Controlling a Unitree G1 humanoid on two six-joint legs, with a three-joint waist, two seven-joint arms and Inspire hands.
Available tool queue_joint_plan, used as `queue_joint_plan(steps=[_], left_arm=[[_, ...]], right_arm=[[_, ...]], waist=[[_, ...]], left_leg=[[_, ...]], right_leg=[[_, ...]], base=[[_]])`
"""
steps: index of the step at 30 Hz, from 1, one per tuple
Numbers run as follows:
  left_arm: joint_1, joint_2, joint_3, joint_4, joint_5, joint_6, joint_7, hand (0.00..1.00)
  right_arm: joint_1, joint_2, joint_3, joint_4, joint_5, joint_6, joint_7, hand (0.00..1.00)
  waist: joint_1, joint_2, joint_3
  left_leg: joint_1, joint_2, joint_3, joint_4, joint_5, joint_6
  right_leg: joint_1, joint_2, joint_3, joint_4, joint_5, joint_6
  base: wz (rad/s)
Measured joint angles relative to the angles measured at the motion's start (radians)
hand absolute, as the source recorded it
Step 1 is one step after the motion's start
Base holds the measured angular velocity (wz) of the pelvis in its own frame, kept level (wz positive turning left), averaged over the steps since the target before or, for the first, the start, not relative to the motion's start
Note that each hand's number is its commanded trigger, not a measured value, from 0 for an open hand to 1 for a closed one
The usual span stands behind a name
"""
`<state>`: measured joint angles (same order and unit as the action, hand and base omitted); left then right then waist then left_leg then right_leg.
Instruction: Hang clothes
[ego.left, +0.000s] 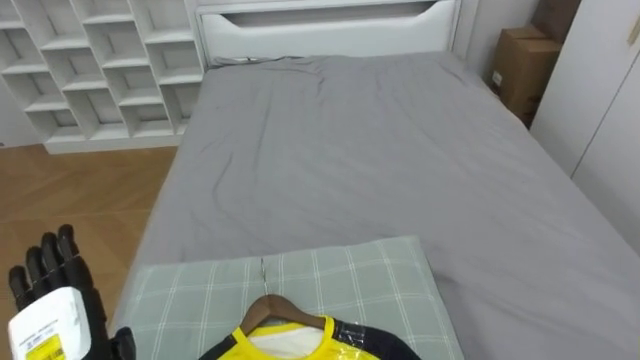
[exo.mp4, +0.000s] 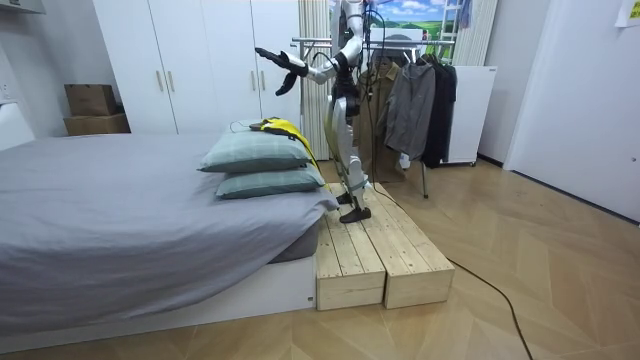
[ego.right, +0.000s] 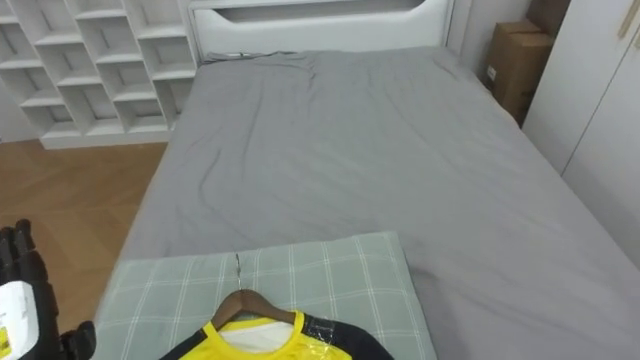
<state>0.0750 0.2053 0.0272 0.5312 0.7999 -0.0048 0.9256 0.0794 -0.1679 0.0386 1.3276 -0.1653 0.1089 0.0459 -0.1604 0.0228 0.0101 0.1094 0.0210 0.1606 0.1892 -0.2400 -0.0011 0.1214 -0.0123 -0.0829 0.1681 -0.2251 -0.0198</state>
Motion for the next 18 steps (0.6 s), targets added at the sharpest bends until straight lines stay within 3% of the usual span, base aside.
queue_joint_plan(steps=[7, 9, 11, 18], left_arm=[[0.000, 0.000, -0.005, 0.004, 0.002, 0.003, -0.044, 0.00], [0.000, 0.000, -0.017, 0.024, 0.002, 0.011, -0.060, 0.00], [-0.001, 0.000, -0.021, 0.037, 0.008, 0.024, -0.073, 0.00], [-0.051, 0.000, -0.053, 0.108, 0.023, 0.035, -0.116, 0.00]], right_arm=[[0.002, 0.000, -0.002, 0.002, -0.001, 0.008, 0.003, 0.00], [0.001, 0.000, -0.004, 0.003, -0.003, 0.016, 0.019, 0.00], [-0.004, 0.000, -0.004, 0.003, -0.008, 0.016, 0.026, 0.00], [-0.005, 0.000, -0.001, 0.005, -0.008, 0.015, 0.023, 0.00]], waist=[[-0.008, -0.004, -0.0034], [-0.013, -0.005, -0.0117], [-0.024, -0.005, -0.0145], [-0.031, -0.008, -0.0117]], left_leg=[[0.004, 0.000, 0.001, -0.002, 0.000, 0.000], [0.004, 0.000, 0.001, -0.002, 0.000, 0.000], [0.004, 0.000, -0.001, -0.001, 0.000, 0.000], [-0.001, 0.002, 0.001, 0.007, 0.000, 0.000]], right_leg=[[0.000, 0.000, 0.001, 0.001, 0.001, 0.000], [0.000, 0.000, 0.001, 0.001, 0.001, 0.000], [0.001, 0.000, 0.000, 0.002, 0.001, -0.001], [0.000, 0.001, 0.001, 0.004, 0.004, -0.001]], base=[[-0.02], [0.00], [0.00], [0.00]])
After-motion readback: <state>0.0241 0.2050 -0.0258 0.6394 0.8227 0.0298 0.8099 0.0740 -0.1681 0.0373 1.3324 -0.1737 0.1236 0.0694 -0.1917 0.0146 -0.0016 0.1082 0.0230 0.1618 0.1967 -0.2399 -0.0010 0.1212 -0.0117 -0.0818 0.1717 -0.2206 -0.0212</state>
